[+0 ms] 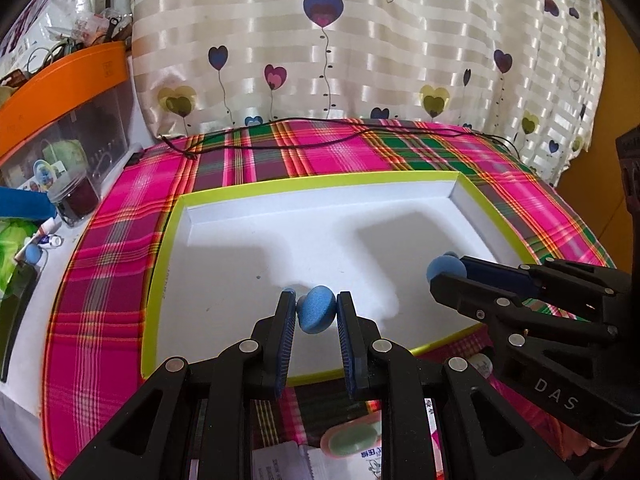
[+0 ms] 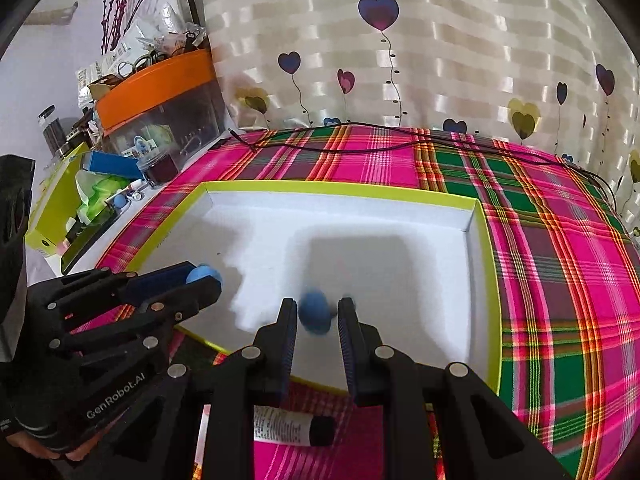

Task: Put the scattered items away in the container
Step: 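Carry the blue ball into the tray and open the left tool while the right tool releases its ball there, then withdraw both tools from the tray back toward the remaining items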

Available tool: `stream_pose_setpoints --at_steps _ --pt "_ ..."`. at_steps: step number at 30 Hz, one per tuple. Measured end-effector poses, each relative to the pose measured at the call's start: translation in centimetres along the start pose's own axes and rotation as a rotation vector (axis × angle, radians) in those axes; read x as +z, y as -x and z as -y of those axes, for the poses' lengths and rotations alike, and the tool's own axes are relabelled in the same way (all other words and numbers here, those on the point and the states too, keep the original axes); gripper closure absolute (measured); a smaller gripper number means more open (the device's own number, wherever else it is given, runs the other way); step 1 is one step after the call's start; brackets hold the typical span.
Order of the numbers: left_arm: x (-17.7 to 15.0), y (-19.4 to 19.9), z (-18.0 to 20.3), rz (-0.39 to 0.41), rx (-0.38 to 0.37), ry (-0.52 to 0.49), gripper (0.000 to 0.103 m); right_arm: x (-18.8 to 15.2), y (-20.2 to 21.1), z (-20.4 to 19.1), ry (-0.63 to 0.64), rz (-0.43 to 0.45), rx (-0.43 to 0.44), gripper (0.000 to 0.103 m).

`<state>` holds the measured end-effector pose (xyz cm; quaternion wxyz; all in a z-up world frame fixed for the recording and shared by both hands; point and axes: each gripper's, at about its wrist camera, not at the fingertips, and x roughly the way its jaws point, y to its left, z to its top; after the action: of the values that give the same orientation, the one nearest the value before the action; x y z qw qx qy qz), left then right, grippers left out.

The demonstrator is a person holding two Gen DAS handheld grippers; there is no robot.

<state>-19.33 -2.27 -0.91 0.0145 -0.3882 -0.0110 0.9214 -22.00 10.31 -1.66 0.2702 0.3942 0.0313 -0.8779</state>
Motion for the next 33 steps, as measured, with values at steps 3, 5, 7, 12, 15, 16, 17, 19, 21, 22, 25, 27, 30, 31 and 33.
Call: stream_pose_setpoints --at_steps 3,5,7,12,15,16,17,19,21,22,25,27,30,31,33 --pt "0.0 0.0 0.1 0.001 0.001 -0.007 0.081 0.0 0.0 0.0 -0.002 0.000 -0.001 0.079" --pt "0.1 0.0 0.1 0.002 0.002 -0.011 0.081 -0.1 0.2 0.0 -0.006 0.002 -0.001 0.078" --pt "0.1 0.1 0.2 0.003 -0.002 -0.010 0.081 -0.1 0.6 0.0 -0.009 0.008 -0.003 0.078" --pt "0.2 0.4 0.0 0.005 -0.018 0.003 0.081 -0.2 1.4 -0.1 -0.013 0.023 -0.005 0.077" --pt "0.3 0.5 0.0 0.009 -0.029 0.001 0.081 -0.3 1.8 -0.2 -0.017 0.026 -0.006 0.077" --pt "0.3 0.6 0.0 0.010 -0.032 0.001 0.081 -0.4 1.9 -0.2 -0.018 0.026 -0.008 0.077" --pt "0.3 0.6 0.0 0.011 -0.035 0.000 0.081 -0.5 2.0 -0.2 -0.019 0.025 -0.008 0.077" --pt "0.3 0.7 0.1 0.012 -0.039 -0.004 0.081 -0.6 2.1 -0.1 -0.023 0.024 -0.008 0.077" --pt "0.2 0.7 0.0 0.009 -0.046 0.000 0.081 -0.8 2.2 -0.1 -0.024 0.022 -0.008 0.077" --pt "0.2 0.7 0.0 0.008 -0.049 0.002 0.081 -0.8 2.3 -0.1 -0.024 0.022 -0.008 0.077" --pt "0.2 1.0 -0.1 0.013 -0.053 0.006 0.081 -0.9 2.6 -0.2 -0.025 0.026 -0.007 0.077" --pt "0.1 1.4 -0.2 0.015 -0.055 0.012 0.081 -1.0 2.9 -0.3 -0.025 0.032 -0.004 0.077" --pt "-0.2 2.1 -0.4 0.016 -0.053 0.018 0.081 -1.3 3.5 -0.6 -0.022 0.036 0.001 0.076" --pt "-0.3 2.3 -0.4 0.016 -0.053 0.020 0.081 -1.4 3.7 -0.7 -0.021 0.037 0.003 0.077" --pt "-0.6 3.0 -0.5 0.018 -0.049 0.026 0.081 -1.6 4.0 -1.0 -0.021 0.040 0.006 0.076"
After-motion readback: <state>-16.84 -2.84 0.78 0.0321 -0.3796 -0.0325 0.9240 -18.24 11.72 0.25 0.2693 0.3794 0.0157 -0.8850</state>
